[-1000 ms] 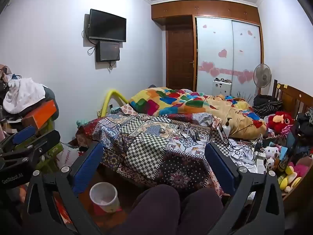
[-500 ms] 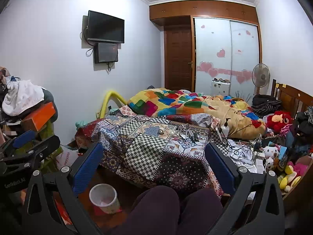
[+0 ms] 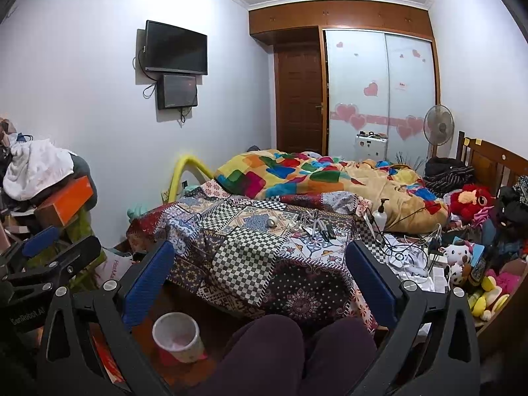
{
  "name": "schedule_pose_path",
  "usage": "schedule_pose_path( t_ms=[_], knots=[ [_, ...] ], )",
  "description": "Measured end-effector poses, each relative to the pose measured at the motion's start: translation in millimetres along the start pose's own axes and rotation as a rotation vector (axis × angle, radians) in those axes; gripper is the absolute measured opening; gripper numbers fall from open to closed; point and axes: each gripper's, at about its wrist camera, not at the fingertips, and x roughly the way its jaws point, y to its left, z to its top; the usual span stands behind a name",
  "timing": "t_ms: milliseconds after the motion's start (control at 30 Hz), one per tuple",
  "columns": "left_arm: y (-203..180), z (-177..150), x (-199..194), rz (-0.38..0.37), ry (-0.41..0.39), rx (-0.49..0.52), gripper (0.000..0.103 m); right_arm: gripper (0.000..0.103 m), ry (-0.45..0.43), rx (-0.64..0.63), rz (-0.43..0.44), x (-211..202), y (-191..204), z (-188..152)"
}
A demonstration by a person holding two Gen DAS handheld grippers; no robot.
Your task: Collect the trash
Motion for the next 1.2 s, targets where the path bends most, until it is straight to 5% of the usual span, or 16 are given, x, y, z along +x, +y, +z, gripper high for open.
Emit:
schedule_pose_path(
  t_ms=[1200],
  knots=[
    [2.7,0.0,-0.2,0.002,-0.001,0.001,0.103,0.103,0.015,0.017,0.01,5.5,12.3,-5.3]
  ],
)
